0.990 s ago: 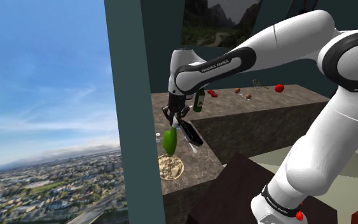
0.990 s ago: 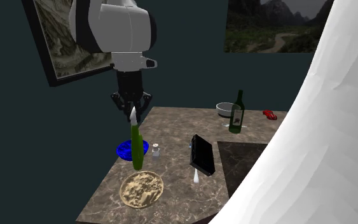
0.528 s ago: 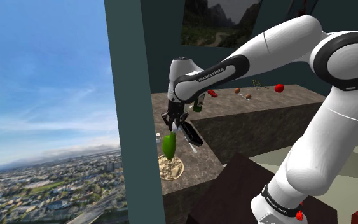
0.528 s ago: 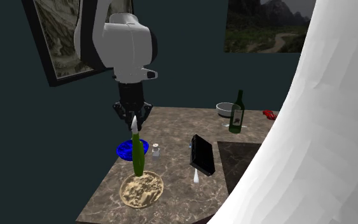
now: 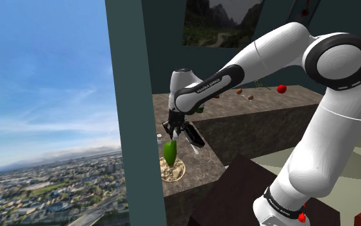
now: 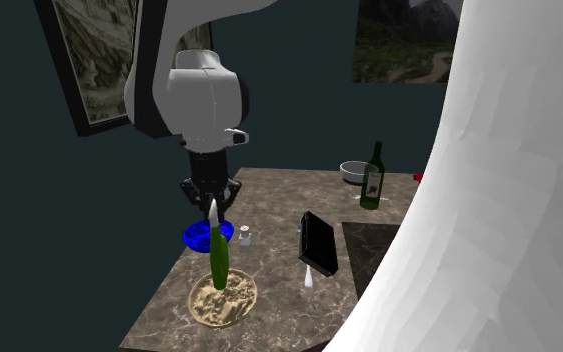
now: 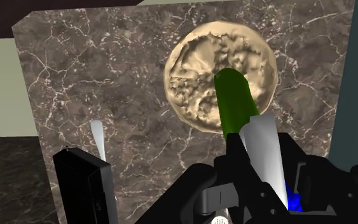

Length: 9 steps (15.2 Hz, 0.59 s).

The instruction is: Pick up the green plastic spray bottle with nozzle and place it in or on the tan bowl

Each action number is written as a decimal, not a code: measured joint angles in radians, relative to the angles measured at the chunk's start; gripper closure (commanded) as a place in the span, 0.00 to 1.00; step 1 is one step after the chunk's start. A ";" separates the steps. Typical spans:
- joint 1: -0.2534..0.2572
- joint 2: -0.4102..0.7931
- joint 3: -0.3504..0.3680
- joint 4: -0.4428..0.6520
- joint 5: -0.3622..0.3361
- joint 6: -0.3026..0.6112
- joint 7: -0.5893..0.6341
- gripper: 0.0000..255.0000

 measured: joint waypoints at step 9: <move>0.000 0.021 -0.001 -0.004 -0.005 0.025 0.002 0.00</move>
